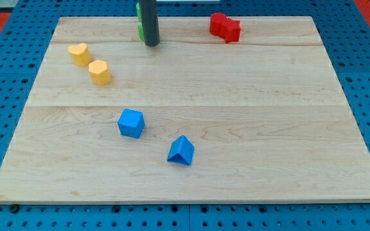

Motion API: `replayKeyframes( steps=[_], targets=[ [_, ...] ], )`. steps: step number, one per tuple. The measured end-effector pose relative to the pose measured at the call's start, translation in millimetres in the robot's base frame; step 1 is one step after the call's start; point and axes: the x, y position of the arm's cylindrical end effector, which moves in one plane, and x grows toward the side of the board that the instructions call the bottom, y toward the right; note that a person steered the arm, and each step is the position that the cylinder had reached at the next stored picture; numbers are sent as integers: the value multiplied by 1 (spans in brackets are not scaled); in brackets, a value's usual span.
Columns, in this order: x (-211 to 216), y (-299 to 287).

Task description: Place the yellow heart left to the yellow hexagon

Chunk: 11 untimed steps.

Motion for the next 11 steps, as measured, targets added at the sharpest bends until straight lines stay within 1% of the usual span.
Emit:
replayKeyframes(
  steps=[1, 2, 3, 5, 6, 7, 8, 9, 10, 11],
  targets=[
    [-22, 1],
    [-27, 12],
    [28, -11],
    [-34, -107],
    [-46, -149],
    [-9, -156],
    [30, -141],
    [55, -116],
    [62, -161],
    [138, -201]
  ],
)
